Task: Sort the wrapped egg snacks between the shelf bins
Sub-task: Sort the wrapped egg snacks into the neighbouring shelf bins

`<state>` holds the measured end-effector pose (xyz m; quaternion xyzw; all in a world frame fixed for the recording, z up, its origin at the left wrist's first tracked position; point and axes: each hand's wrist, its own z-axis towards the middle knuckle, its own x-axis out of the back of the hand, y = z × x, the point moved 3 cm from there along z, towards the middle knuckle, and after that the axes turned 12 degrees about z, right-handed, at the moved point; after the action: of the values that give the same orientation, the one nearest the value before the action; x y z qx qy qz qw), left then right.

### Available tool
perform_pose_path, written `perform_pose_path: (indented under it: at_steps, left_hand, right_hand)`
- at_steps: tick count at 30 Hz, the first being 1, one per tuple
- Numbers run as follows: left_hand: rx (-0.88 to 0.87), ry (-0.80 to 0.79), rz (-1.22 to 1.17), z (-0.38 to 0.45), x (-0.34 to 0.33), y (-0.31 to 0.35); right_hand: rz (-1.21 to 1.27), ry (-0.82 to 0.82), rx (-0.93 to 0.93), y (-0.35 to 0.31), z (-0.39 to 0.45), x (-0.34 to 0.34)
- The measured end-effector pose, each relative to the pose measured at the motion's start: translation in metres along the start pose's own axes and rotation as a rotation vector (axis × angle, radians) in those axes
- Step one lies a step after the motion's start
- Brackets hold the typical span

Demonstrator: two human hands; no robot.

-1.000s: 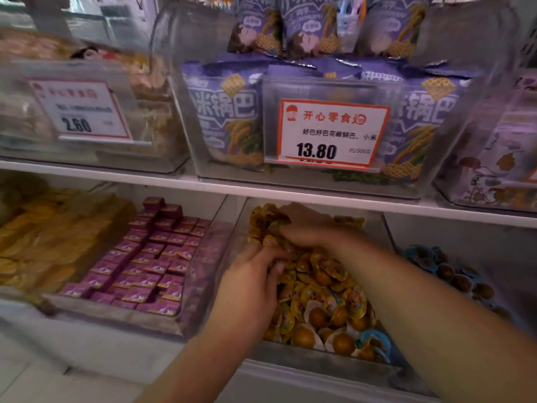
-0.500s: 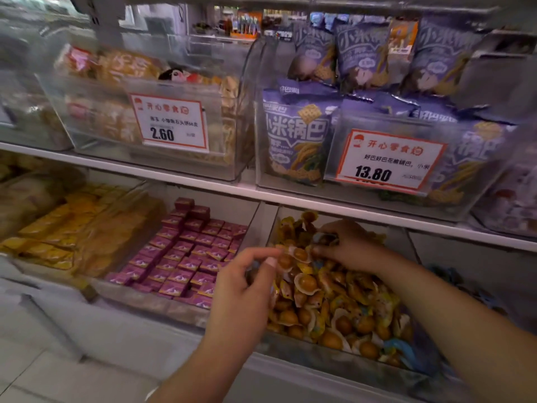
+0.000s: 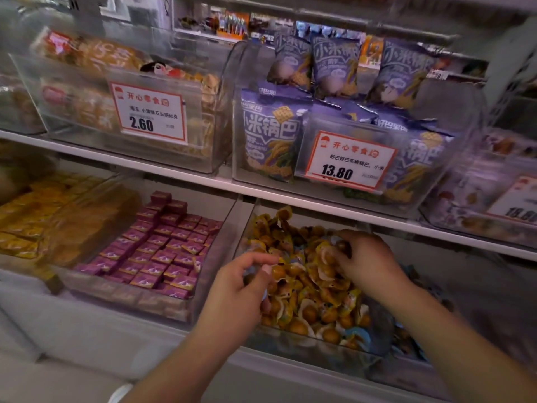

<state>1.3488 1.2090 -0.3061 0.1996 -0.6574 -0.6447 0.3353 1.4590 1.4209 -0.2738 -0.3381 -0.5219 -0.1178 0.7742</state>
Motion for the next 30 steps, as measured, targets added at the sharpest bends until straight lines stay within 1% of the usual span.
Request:
perform_pose_path:
  at_steps: [1,2,3,4,5,6,7,8,9,10,12,15,17,21,24,26,30]
  left_hand:
    - [0.001,0.005,0.002,0.003,0.000,-0.001]
    - [-0.004,0.010,0.001,0.006,0.000,-0.001]
    - [-0.015,0.017,0.004,0.008,0.001,-0.001]
    - [-0.031,0.031,0.014,0.011,0.001,-0.001]
    - [-0.049,0.053,0.032,0.013,0.003,-0.002]
    - [-0.066,0.081,0.048,0.014,0.006,-0.002]
    - [-0.083,0.110,0.050,0.015,0.010,-0.003]
    - [-0.098,0.139,0.036,0.016,0.016,-0.003]
    - [-0.111,0.172,0.011,0.016,0.021,-0.004]
    - [-0.117,0.208,-0.019,0.015,0.028,-0.005]
    - [-0.105,0.263,-0.080,0.015,0.039,-0.008]
    - [-0.055,0.286,-0.155,0.015,0.048,-0.013]
    - [-0.046,0.279,-0.168,0.017,0.049,-0.012]
    - [-0.051,0.261,-0.153,0.016,0.049,-0.008]
    - [-0.039,0.251,-0.136,0.014,0.047,-0.007]
    - [-0.026,0.249,-0.135,0.013,0.046,-0.007]
    - [0.000,0.232,-0.140,0.012,0.044,-0.006]
  right_hand:
    - [-0.134,0.035,0.030,-0.003,-0.001,0.001]
    - [-0.184,0.096,0.057,-0.008,-0.001,0.002]
    - [-0.166,0.156,0.095,-0.014,0.000,0.003]
    - [-0.108,0.182,0.130,-0.023,0.000,0.001]
    - [-0.001,0.138,0.143,-0.030,0.002,-0.004]
    - [0.116,0.021,0.133,-0.039,0.005,-0.014]
    - [0.202,-0.143,0.103,-0.046,0.008,-0.027]
    - [0.232,-0.294,0.073,-0.053,0.011,-0.040]
    - [0.215,-0.407,0.038,-0.056,0.014,-0.050]
    - [0.179,-0.477,0.002,-0.058,0.019,-0.057]
    - [0.096,-0.556,-0.026,-0.058,0.029,-0.063]
    - [-0.023,-0.654,-0.039,-0.052,0.034,-0.071]
    - [-0.062,-0.605,-0.027,-0.048,0.032,-0.080]
    - [-0.063,-0.402,0.089,-0.043,0.030,-0.093]
    - [-0.002,-0.405,0.147,-0.044,0.030,-0.095]
    - [0.076,-0.404,0.142,-0.043,0.031,-0.093]
    - [0.378,-0.348,0.090,-0.039,0.038,-0.085]
